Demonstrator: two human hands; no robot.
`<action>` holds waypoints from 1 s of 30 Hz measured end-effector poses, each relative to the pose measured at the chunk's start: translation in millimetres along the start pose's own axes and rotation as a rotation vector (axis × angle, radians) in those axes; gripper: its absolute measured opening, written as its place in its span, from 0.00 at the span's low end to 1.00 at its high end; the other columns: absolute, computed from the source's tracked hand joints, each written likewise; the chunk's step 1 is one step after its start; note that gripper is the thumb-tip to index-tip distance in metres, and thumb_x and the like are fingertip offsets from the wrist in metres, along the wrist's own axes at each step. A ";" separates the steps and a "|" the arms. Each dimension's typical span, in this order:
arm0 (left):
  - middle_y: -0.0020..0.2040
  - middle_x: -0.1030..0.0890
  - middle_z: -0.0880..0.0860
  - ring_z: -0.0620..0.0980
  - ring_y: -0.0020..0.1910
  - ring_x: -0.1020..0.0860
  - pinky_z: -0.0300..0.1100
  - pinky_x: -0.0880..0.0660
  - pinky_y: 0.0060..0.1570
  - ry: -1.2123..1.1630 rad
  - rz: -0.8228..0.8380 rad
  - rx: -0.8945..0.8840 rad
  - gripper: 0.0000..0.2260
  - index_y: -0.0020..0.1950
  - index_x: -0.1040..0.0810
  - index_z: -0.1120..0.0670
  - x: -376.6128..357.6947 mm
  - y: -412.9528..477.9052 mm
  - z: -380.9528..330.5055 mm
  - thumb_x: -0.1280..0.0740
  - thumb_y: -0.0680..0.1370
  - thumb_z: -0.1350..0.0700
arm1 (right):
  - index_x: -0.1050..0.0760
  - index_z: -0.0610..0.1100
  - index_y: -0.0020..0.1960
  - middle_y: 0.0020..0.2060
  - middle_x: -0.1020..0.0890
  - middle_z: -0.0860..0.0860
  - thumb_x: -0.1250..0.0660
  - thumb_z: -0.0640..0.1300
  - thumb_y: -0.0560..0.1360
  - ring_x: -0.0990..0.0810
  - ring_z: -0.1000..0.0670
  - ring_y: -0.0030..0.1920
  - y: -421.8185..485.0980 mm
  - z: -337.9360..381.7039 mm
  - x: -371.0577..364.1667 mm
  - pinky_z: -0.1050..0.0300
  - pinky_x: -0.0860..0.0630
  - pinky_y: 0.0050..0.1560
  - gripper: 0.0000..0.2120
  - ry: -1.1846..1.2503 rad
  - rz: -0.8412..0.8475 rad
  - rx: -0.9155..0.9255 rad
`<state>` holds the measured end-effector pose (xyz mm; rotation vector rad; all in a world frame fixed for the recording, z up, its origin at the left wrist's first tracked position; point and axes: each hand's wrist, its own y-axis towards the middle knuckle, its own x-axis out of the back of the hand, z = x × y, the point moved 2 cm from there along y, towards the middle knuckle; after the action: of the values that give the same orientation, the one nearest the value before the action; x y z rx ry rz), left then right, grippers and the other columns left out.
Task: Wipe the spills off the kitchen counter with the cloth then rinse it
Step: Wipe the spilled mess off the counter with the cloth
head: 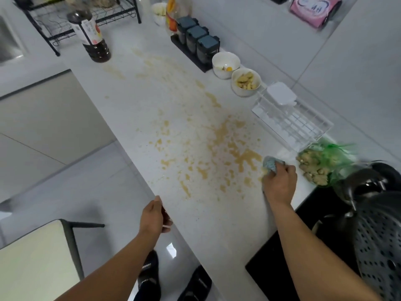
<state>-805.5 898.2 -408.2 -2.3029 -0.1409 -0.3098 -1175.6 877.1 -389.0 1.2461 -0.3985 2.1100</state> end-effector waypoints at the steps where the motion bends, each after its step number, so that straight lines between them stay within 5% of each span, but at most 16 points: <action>1: 0.36 0.21 0.59 0.55 0.33 0.19 0.45 0.22 0.31 0.000 -0.024 -0.002 0.23 0.45 0.27 0.60 -2.0 0.9 -0.7 0.47 0.86 0.43 | 0.23 0.39 0.64 0.58 0.27 0.39 0.36 0.36 0.76 0.27 0.37 0.57 -1.8 -0.8 -0.1 0.47 0.28 0.59 0.17 -0.008 0.021 0.044; 5: 0.39 0.22 0.58 0.55 0.35 0.20 0.46 0.23 0.33 0.052 -0.121 -0.088 0.20 0.48 0.29 0.57 -5.6 5.1 -1.9 0.48 0.85 0.43 | 0.23 0.38 0.63 0.58 0.27 0.40 0.35 0.38 0.76 0.28 0.39 0.59 11.7 -2.4 3.4 0.50 0.28 0.60 0.16 0.005 -0.007 -0.118; 9: 0.43 0.21 0.58 0.56 0.38 0.19 0.49 0.22 0.35 0.060 -0.084 -0.105 0.18 0.51 0.30 0.55 -3.7 10.7 -3.1 0.48 0.85 0.42 | 0.24 0.39 0.66 0.58 0.27 0.39 0.36 0.36 0.76 0.28 0.39 0.58 -1.1 5.1 -0.2 0.48 0.28 0.61 0.19 0.010 0.101 0.138; 13: 0.53 0.18 0.56 0.58 0.48 0.16 0.54 0.17 0.43 -0.040 0.043 0.042 0.21 0.65 0.28 0.50 0.1 12.8 2.0 0.47 0.84 0.37 | 0.24 0.39 0.66 0.58 0.28 0.39 0.37 0.36 0.77 0.28 0.38 0.58 -2.0 -1.1 1.8 0.48 0.29 0.62 0.18 0.047 0.040 0.003; 18: 0.52 0.15 0.59 0.61 0.46 0.14 0.52 0.16 0.39 -0.166 0.111 0.117 0.22 0.67 0.24 0.53 5.6 15.3 1.6 0.42 0.84 0.39 | 0.24 0.38 0.65 0.56 0.26 0.39 0.36 0.35 0.76 0.28 0.39 0.56 -11.6 1.6 2.0 0.46 0.27 0.57 0.17 -0.036 0.122 0.229; 21: 0.53 0.16 0.61 0.61 0.47 0.15 0.52 0.16 0.39 -0.127 0.113 0.087 0.25 0.70 0.26 0.55 9.0 18.2 2.4 0.43 0.83 0.38 | 0.24 0.38 0.64 0.55 0.26 0.38 0.36 0.36 0.76 0.28 0.38 0.56 -6.3 -5.8 4.9 0.46 0.28 0.56 0.17 -0.064 0.058 0.078; 25: 0.53 0.17 0.60 0.61 0.47 0.15 0.51 0.16 0.39 -0.101 0.113 0.082 0.26 0.72 0.27 0.54 9.0 19.6 3.9 0.44 0.83 0.37 | 0.24 0.37 0.65 0.55 0.25 0.39 0.35 0.34 0.75 0.27 0.39 0.55 -18.6 2.1 0.6 0.47 0.25 0.54 0.18 -0.094 0.136 0.310; 30: 0.53 0.17 0.60 0.60 0.48 0.15 0.50 0.16 0.38 -0.106 0.120 0.089 0.26 0.72 0.28 0.54 8.8 18.5 3.0 0.44 0.84 0.38 | 0.24 0.40 0.64 0.56 0.26 0.40 0.35 0.36 0.75 0.27 0.39 0.56 -19.6 -3.8 3.3 0.46 0.25 0.54 0.18 -0.081 0.070 0.102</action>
<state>-792.8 887.8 -420.9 -2.2288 -0.0681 -0.1185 -1166.2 895.0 -389.3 1.3986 -0.3792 2.1668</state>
